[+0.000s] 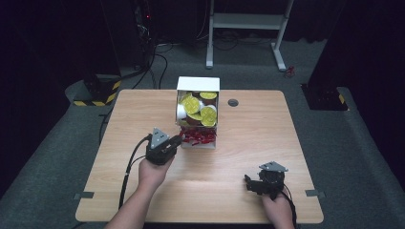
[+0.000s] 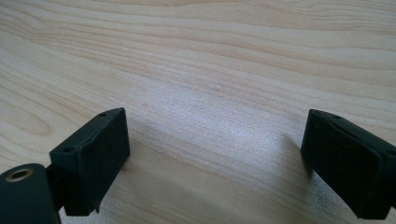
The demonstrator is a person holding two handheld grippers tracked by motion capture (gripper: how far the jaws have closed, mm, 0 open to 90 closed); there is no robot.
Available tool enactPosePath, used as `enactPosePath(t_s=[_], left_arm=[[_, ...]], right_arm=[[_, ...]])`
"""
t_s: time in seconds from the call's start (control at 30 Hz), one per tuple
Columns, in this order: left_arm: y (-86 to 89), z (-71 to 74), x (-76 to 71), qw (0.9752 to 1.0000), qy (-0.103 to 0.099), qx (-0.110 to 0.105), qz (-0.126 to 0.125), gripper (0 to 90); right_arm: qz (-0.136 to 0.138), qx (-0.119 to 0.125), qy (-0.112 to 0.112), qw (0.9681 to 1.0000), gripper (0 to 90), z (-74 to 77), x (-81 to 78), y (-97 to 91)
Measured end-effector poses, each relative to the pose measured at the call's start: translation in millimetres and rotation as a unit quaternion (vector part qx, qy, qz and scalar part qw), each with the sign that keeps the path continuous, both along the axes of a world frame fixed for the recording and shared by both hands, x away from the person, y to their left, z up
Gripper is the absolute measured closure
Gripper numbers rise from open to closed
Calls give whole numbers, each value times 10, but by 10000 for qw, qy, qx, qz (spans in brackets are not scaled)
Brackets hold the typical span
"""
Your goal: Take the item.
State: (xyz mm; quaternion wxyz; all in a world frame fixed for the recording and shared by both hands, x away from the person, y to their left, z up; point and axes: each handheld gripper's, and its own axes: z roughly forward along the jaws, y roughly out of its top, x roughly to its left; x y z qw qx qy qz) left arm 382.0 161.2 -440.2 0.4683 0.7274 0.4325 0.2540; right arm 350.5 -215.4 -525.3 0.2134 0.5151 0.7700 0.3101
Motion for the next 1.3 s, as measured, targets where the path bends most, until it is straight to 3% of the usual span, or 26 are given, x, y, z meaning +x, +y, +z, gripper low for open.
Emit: enactPosePath(t_s=[0.3, 0.4, 0.63, 0.73, 0.93, 1.07, 1.3], left_arm=[[-11, -3, 5, 10000, -70, 42, -46, 747], [-40, -7, 32, 9999, -59, 127, 1, 659], [-79, -53, 106, 9998, 31, 165, 114, 578], [-105, -65, 125, 9998, 57, 173, 106, 592], [-111, -50, 139, 9996, 41, 239, 130, 715], [-88, -54, 132, 9998, 38, 167, 107, 785], [-60, -41, 76, 9999, -33, 92, 71, 810]], right_arm=[[10, 13, 10, 10000, 79, 2, -4, 4], [25, 15, 12, 10000, 79, 2, -5, 5], [23, 18, 18, 10000, 79, 2, -7, 6], [54, 9, 18, 10000, 79, 1, -9, 4], [61, 4, 14, 10000, 79, 1, -8, 4], [64, 9, 17, 10000, 79, 2, -11, 4], [83, -6, 16, 10000, 79, 2, -14, 3]])
